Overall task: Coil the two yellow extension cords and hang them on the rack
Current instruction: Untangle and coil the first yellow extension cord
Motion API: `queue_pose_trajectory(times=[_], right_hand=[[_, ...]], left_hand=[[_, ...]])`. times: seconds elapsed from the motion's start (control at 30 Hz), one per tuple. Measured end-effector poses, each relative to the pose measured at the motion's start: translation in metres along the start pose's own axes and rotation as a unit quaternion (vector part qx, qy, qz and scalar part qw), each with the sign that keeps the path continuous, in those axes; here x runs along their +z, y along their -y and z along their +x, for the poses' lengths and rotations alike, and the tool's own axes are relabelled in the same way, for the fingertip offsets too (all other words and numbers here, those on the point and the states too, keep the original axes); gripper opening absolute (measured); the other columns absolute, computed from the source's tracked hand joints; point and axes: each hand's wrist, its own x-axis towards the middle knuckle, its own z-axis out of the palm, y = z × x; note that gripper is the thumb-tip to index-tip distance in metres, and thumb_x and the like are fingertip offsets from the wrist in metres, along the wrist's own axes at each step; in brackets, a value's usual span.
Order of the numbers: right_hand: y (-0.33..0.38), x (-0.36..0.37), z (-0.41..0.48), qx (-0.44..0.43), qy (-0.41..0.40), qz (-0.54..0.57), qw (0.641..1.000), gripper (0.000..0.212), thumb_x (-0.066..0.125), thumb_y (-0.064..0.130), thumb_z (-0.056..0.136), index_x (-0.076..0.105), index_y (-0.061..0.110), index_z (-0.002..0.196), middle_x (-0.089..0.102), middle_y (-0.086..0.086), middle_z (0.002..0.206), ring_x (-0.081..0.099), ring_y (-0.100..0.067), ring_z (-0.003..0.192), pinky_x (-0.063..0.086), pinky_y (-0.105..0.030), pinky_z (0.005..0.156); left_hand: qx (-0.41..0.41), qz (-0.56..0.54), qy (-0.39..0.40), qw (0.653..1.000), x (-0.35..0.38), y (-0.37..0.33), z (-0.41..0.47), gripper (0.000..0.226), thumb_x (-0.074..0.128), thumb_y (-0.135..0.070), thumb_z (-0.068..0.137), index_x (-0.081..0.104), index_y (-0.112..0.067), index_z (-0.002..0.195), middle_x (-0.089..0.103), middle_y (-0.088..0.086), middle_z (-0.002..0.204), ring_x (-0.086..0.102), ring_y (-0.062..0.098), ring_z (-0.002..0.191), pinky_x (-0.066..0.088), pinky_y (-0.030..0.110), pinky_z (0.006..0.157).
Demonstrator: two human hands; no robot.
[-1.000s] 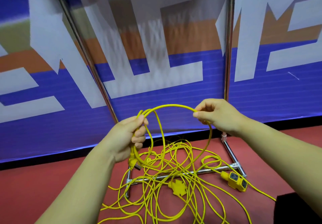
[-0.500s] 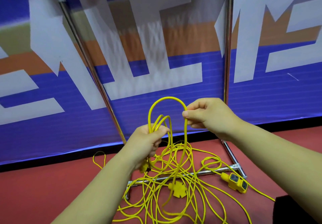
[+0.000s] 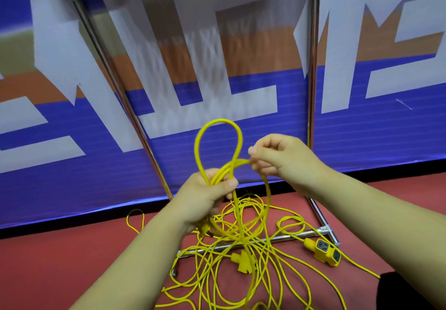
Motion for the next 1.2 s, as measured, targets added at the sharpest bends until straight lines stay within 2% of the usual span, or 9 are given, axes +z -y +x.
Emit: queue_pose_trajectory(times=[0.13, 0.23, 0.37, 0.47, 0.57, 0.8, 0.93, 1.07, 1.2], right_hand=[[-0.021, -0.002, -0.005, 0.020, 0.099, -0.150, 0.983, 0.024, 0.079, 0.015, 0.083, 0.056, 0.012, 0.079, 0.060, -0.002, 0.060, 0.053, -0.017, 0.058, 0.043, -0.035, 0.063], [-0.039, 0.005, -0.010, 0.041, 0.165, -0.241, 0.955, 0.031, 0.085, 0.027, 0.074, 0.055, 0.017, 0.080, 0.070, -0.003, 0.073, 0.060, -0.013, 0.065, 0.050, -0.042, 0.067], [-0.050, 0.015, -0.013, 0.045, 0.209, -0.257, 0.942, 0.030, 0.082, 0.020, 0.080, 0.052, 0.020, 0.084, 0.066, 0.011, 0.069, 0.057, -0.009, 0.062, 0.047, -0.035, 0.067], [-0.053, 0.023, -0.011, 0.026, 0.194, -0.233, 0.953, 0.029, 0.077, 0.017, 0.083, 0.050, 0.028, 0.078, 0.066, -0.009, 0.076, 0.064, -0.030, 0.073, 0.049, -0.047, 0.071], [-0.051, 0.025, -0.008, 0.017, 0.176, -0.193, 0.965, 0.025, 0.071, 0.005, 0.088, 0.051, 0.018, 0.082, 0.061, -0.003, 0.066, 0.056, -0.021, 0.065, 0.044, -0.033, 0.062], [-0.039, 0.020, 0.004, 0.006, -0.097, -0.089, 0.991, 0.011, 0.072, 0.004, 0.087, 0.069, 0.014, 0.086, 0.067, -0.003, 0.067, 0.065, -0.013, 0.056, 0.053, -0.022, 0.054], [-0.054, -0.009, 0.019, 0.002, -0.198, -0.327, 0.924, 0.005, 0.071, 0.023, 0.087, 0.075, 0.025, 0.086, 0.073, 0.007, 0.080, 0.070, -0.013, 0.074, 0.050, -0.021, 0.067], [-0.063, -0.016, 0.020, 0.038, -0.076, -0.512, 0.855, 0.008, 0.069, 0.025, 0.086, 0.077, 0.026, 0.084, 0.075, 0.009, 0.091, 0.068, -0.017, 0.094, 0.052, -0.028, 0.078], [-0.056, 0.002, 0.012, 0.052, 0.182, -0.485, 0.854, 0.007, 0.077, 0.019, 0.082, 0.079, 0.016, 0.088, 0.062, 0.030, 0.056, 0.058, 0.009, 0.057, 0.045, -0.014, 0.060]], left_hand=[[0.037, -0.147, -0.062, 0.986, -0.018, -0.014, 0.000, 0.013, 0.066, -0.021, 0.082, 0.055, -0.014, 0.083, 0.051, 0.001, 0.062, 0.022, 0.002, 0.038, 0.018, 0.014, 0.036], [0.064, -0.220, -0.092, 0.969, -0.027, -0.022, -0.003, 0.011, 0.064, -0.022, 0.080, 0.055, -0.014, 0.082, 0.049, -0.002, 0.061, 0.023, 0.001, 0.037, 0.016, 0.014, 0.036], [0.092, -0.264, -0.110, 0.954, -0.033, -0.027, -0.005, 0.008, 0.062, -0.021, 0.082, 0.056, -0.015, 0.083, 0.051, -0.003, 0.061, 0.024, 0.001, 0.037, 0.019, 0.013, 0.035], [0.099, -0.281, -0.122, 0.947, -0.039, -0.028, -0.007, 0.006, 0.062, -0.021, 0.083, 0.058, -0.017, 0.083, 0.051, -0.003, 0.062, 0.025, 0.001, 0.037, 0.021, 0.012, 0.034], [0.088, -0.295, -0.150, 0.940, -0.049, -0.025, -0.006, 0.006, 0.063, -0.020, 0.086, 0.059, -0.018, 0.082, 0.051, -0.003, 0.063, 0.025, 0.001, 0.038, 0.023, 0.013, 0.033], [-0.104, -0.146, -0.219, 0.959, -0.068, 0.000, 0.001, 0.020, 0.069, -0.024, 0.091, 0.053, -0.018, 0.082, 0.044, -0.002, 0.056, 0.028, 0.006, 0.036, 0.023, 0.016, 0.037], [-0.129, -0.131, -0.222, 0.958, -0.065, 0.000, 0.001, 0.030, 0.063, -0.038, 0.095, 0.047, -0.020, 0.078, 0.033, -0.003, 0.054, 0.024, 0.009, 0.037, 0.023, 0.017, 0.039], [-0.075, -0.190, -0.203, 0.958, -0.065, -0.010, -0.003, 0.035, 0.046, -0.042, 0.103, 0.047, -0.020, 0.076, 0.033, -0.004, 0.053, 0.024, 0.007, 0.035, 0.021, 0.017, 0.035], [-0.011, -0.172, -0.168, 0.971, -0.057, -0.014, -0.006, 0.032, 0.044, -0.036, 0.105, 0.047, -0.019, 0.078, 0.033, -0.003, 0.056, 0.024, 0.007, 0.038, 0.021, 0.019, 0.037]])
